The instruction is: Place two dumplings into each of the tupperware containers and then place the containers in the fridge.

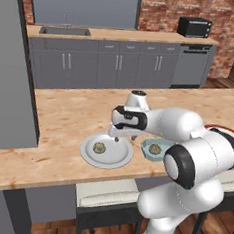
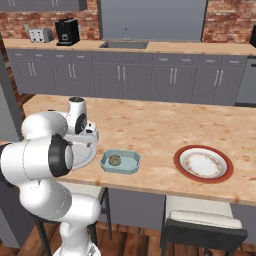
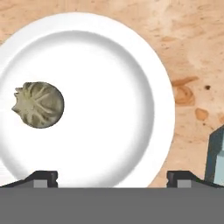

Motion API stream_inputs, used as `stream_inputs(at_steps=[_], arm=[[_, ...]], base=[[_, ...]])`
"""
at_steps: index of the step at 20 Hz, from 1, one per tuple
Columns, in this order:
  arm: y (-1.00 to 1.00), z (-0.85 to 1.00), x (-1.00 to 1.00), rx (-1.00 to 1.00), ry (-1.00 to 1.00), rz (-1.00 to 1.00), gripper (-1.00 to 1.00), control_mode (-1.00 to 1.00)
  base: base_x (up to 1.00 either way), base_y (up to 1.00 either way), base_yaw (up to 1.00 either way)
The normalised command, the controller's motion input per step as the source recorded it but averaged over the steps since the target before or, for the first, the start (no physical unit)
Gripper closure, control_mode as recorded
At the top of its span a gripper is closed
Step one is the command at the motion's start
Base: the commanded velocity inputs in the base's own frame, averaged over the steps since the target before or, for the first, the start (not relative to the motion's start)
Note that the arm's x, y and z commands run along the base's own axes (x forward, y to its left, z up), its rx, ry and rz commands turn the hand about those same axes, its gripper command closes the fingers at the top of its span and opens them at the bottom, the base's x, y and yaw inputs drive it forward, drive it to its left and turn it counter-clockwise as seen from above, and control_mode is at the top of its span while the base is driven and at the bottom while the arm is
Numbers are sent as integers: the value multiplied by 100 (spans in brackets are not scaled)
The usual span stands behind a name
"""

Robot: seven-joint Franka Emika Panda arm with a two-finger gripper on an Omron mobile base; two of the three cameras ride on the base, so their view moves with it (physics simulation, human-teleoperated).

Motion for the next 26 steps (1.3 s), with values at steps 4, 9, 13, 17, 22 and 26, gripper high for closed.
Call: stream_inputs(at_steps=[4, 9, 13, 17, 22, 26], arm=[[98, 0, 2, 0, 0, 0, -100, -100], [61, 0, 2, -1, 0, 0, -100, -100], [6, -9, 0, 0, 0, 0, -100, -100], [11, -39, 7, 0, 0, 0, -100, -100], [12, -33, 16, 0, 0, 0, -100, -100], [3, -21, 10, 0, 0, 0, -100, -100]], base=[[0, 0, 0], [0, 0, 0], [0, 0, 0], [0, 0, 0], [0, 0, 0], [0, 0, 0]])
